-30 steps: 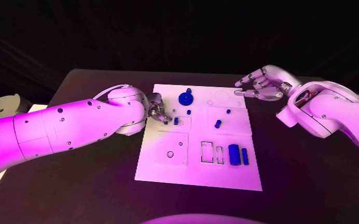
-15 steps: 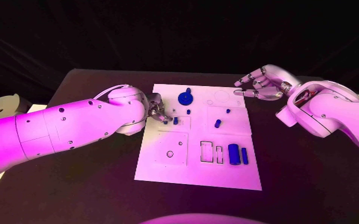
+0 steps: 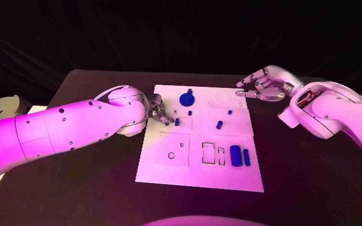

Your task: Assemble the parts on the task board

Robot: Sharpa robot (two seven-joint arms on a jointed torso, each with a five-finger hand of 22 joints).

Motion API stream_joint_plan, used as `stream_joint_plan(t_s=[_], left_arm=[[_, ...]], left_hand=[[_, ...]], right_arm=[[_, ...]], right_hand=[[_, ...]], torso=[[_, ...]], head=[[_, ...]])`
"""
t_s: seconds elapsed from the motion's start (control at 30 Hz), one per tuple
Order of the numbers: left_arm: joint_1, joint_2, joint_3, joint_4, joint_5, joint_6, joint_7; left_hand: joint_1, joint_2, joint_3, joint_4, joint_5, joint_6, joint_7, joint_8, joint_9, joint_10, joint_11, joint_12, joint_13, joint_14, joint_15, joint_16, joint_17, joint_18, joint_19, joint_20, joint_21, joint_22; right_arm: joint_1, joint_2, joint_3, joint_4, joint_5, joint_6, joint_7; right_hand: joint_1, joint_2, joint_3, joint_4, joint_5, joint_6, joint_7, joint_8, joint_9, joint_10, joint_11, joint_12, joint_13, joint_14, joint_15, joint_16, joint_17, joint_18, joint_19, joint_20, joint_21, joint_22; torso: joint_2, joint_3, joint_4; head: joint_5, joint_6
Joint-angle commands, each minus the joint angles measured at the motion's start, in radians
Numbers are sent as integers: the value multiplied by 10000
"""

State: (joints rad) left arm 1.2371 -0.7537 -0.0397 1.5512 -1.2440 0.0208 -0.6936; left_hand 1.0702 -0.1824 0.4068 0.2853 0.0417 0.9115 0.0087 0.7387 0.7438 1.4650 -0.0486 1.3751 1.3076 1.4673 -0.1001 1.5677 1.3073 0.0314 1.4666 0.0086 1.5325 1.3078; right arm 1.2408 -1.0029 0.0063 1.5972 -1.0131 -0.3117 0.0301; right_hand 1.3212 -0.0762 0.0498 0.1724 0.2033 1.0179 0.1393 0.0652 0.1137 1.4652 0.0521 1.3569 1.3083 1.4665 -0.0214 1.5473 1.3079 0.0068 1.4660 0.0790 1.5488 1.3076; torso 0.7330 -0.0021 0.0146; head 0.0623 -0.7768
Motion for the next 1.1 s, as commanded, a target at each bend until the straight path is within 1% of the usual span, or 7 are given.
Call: stream_joint_plan(t_s=[0.03, 0.23, 0.67, 0.83, 0.97, 1.07, 1.1], left_arm=[[-40, -58, -22, 33, 113, -77, -709], [-40, -149, -13, 90, 117, -312, -783], [-39, -312, -4, 155, 319, -710, -553], [-36, -434, 11, 191, 898, -1224, 61], [-33, -535, 41, 155, 1936, -1789, 872], [-30, -610, 54, 89, 2763, -2454, 1719], [-28, -641, 58, 41, 3244, -2813, 2296]], left_hand=[[-243, -82, -209, 75, 57, 89, 24, 70, 38, 89, -70, -5, 684, 1035, -84, 31, 2635, -203, 839, -83, 75, 2216], [-994, -311, -839, 93, 59, 70, -8, 123, 98, 92, -94, 0, 690, 1035, -103, 31, 2635, -214, 861, -89, 107, 2263], [-1076, -35, -891, 98, 64, 52, -28, 149, 131, 77, -113, -31, 658, 1035, -122, 31, 2635, -230, 889, -103, 149, 2321], [-1112, -51, -923, 97, 63, -125, 16, 76, 121, -17, -85, -181, 518, 1035, -114, 31, 2635, -198, 829, -100, 60, 2205], [-985, -145, -973, 81, 64, -486, 150, -83, 65, -581, 29, -1101, -334, 1035, -37, 31, 2635, -73, 584, -49, -307, 1738], [-724, -226, -1057, 81, 59, -986, 386, -358, -86, -1675, 232, -2795, -1847, 1035, 122, 31, 2635, 102, 215, 78, -877, 1048], [-663, -239, -1120, 87, 64, -1353, 544, -593, -230, -2511, 387, -3994, -2890, 1028, 239, 17, 2619, 272, -162, 167, -1470, 354]], right_arm=[[-6, 9, 1, 1, -58, 13, 92], [-6, 21, 1, -10, -58, 7, 97], [-6, 31, 1, -43, -58, 52, 83], [-7, 37, 1, -57, -58, 64, 81], [-7, 41, 1, -71, -45, 147, 99], [-7, 47, 0, -80, -33, 201, 104], [-8, 53, 0, -88, -30, 215, 105]], right_hand=[[-15, 61, -49, 7, 29, -1, 8, 28, 15, 41, 28, -42, 1488, 930, 36, -32, 2171, 45, 802, 88, -53, 2195], [-18, 61, -56, 9, 30, -7, 10, 25, 14, 31, 29, -60, 1478, 926, 37, -42, 2154, 49, 793, 88, -62, 2180], [-16, 63, -60, 9, 31, -11, 10, 23, 13, 30, 30, -61, 1478, 926, 37, -43, 2152, 50, 792, 88, -64, 2177], [-12, 67, -61, 7, 35, -14, 11, 22, 13, 35, 30, -50, 1483, 927, 37, -41, 2156, 48, 795, 88, -60, 2184], [-9, 67, -64, 5, 37, -16, 11, 21, 13, 32, 30, -55, 1481, 925, 37, -44, 2151, 50, 792, 89, -64, 2177], [14, 50, -80, -14, 45, -21, 11, 21, 14, 28, 30, -61, 1477, 924, 37, -48, 2146, 50, 790, 89, -66, 2175], [14, 50, -80, -14, 45, -21, 11, 21, 14, 28, 30, -61, 1477, 924, 37, -48, 2146, 50, 790, 89, -66, 2175]], torso=[[1, -10, 4], [1, 1, 3], [4, 2, -3], [-2, 6, -7], [-2, 11, -5], [10, 10, -1], [10, 12, 1]], head=[[-33, 10], [5, -2], [-26, -3], [-37, 7], [-32, 18], [-62, 13], [-68, 20]])
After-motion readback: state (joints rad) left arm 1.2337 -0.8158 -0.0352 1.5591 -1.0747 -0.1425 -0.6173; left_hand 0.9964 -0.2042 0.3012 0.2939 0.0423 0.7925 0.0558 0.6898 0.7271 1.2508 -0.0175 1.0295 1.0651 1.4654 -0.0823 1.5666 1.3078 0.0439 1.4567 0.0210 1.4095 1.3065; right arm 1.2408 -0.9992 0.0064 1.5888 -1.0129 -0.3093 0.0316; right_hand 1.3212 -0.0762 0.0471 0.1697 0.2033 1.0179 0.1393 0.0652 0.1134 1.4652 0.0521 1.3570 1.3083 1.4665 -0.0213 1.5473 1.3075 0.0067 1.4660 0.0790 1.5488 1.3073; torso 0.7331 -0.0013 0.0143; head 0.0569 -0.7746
